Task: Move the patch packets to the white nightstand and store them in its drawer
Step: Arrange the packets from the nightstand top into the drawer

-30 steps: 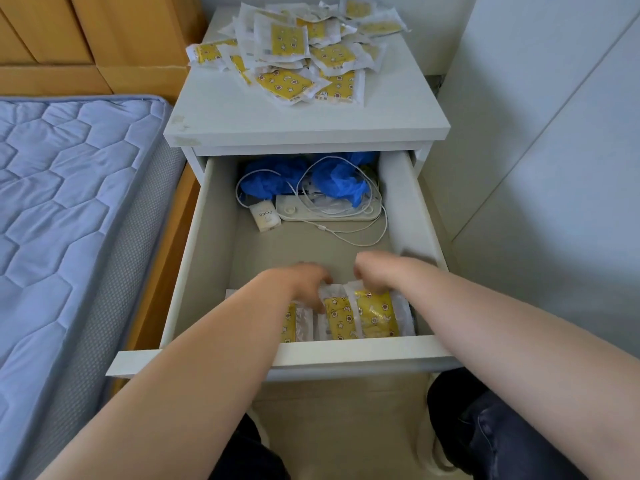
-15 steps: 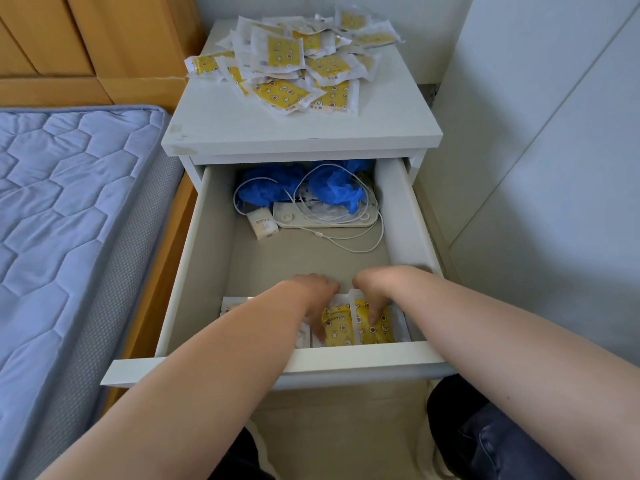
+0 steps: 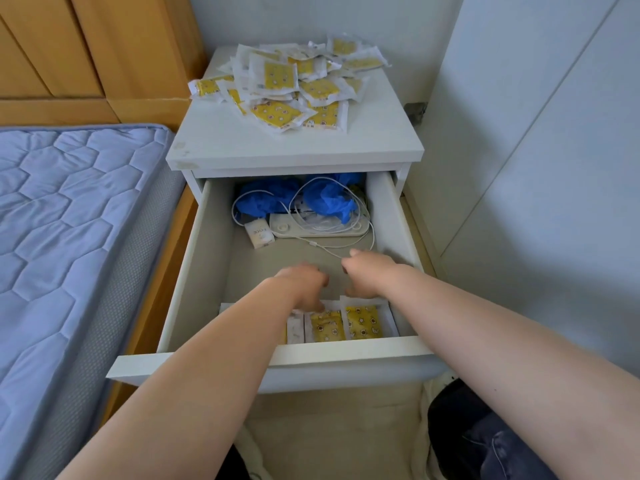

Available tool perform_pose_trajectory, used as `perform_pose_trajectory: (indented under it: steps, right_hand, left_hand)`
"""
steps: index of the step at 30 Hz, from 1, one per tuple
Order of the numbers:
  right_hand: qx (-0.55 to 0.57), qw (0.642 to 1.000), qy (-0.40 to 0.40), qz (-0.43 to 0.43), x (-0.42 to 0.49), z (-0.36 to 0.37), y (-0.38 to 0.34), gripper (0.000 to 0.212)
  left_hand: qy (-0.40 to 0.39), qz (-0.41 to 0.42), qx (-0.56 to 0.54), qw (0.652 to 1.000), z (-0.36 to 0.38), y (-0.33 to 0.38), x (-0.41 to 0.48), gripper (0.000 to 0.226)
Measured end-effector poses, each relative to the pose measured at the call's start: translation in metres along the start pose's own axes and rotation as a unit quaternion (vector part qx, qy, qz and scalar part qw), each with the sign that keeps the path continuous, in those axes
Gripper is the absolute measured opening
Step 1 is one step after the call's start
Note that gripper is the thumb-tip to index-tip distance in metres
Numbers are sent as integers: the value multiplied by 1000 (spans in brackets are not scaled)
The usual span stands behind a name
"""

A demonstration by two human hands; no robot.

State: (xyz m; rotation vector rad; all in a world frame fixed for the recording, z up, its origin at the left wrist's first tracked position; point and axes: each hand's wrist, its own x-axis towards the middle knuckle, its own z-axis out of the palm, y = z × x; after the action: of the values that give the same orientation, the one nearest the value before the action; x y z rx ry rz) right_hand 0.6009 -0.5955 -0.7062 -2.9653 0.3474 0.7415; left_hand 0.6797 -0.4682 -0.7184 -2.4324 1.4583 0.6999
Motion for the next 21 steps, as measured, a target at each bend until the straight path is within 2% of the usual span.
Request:
perform_pose_trajectory:
  steps: [3, 5, 10, 15, 18, 21]
  right_hand:
    - [-26, 997, 67, -12, -14, -15, 3, 49]
    - [-40, 994, 98, -10, -23, -23, 5, 46]
    - [-40, 981, 189, -7, -48, -46, 8, 48]
    - [-37, 958, 283, -14, -61, -86, 12, 46]
    - [-28, 953, 302, -14, -62, -111, 13, 49]
    - [-21, 952, 305, -17, -60, -129, 16, 62]
  left_hand:
    - [78, -22, 13, 997, -19, -1, -10, 38]
    - [121, -35, 22, 992, -33, -1, -19, 37]
    - [206, -54, 9, 977, -66, -1, -48, 46]
    - [269, -78, 8, 960, -102, -7, -75, 69]
    - [298, -94, -4, 950, -124, -11, -86, 75]
    - [324, -96, -11, 941, -140, -20, -87, 76]
